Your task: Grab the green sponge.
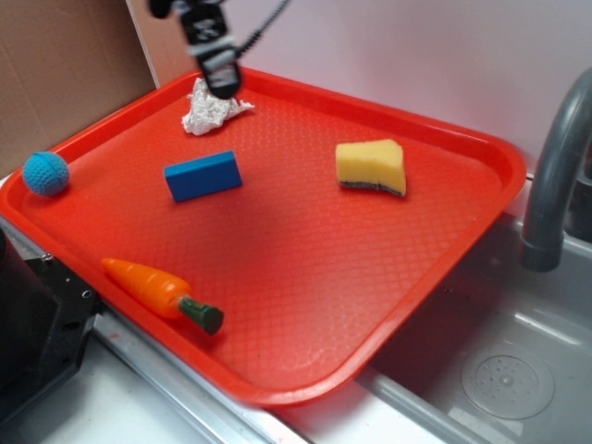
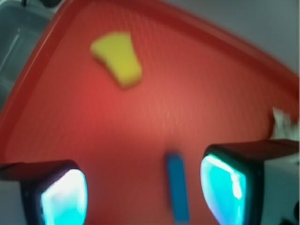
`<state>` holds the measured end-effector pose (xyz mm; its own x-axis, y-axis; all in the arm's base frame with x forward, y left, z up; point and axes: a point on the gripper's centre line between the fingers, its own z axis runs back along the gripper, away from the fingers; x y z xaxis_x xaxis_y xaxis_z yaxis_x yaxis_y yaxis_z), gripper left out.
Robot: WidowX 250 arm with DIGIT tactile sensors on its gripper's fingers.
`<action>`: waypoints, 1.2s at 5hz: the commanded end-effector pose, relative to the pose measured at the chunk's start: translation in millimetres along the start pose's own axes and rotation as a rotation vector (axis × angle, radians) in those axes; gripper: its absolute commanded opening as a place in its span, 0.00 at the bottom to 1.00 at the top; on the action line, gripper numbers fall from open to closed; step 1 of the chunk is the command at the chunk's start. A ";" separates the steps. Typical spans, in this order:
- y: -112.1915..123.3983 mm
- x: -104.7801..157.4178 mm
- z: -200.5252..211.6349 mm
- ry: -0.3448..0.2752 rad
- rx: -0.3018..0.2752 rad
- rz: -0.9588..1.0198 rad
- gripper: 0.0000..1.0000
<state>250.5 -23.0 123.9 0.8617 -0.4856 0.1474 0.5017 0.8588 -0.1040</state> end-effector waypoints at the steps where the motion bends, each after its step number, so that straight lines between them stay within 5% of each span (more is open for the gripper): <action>1: -13.7 67.6 -53.8 0.008 0.070 -0.283 1.00; 2: -26.6 75.3 -83.9 0.069 0.065 -0.369 1.00; 3: -32.4 73.5 -96.3 0.065 0.018 -0.388 1.00; 4: -31.8 71.4 -98.9 0.063 0.030 -0.338 0.00; 6: -23.2 50.5 -39.2 0.060 0.167 -0.207 0.00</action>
<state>283.0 -65.5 82.0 0.7537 -0.6562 0.0357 0.6544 0.7544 0.0520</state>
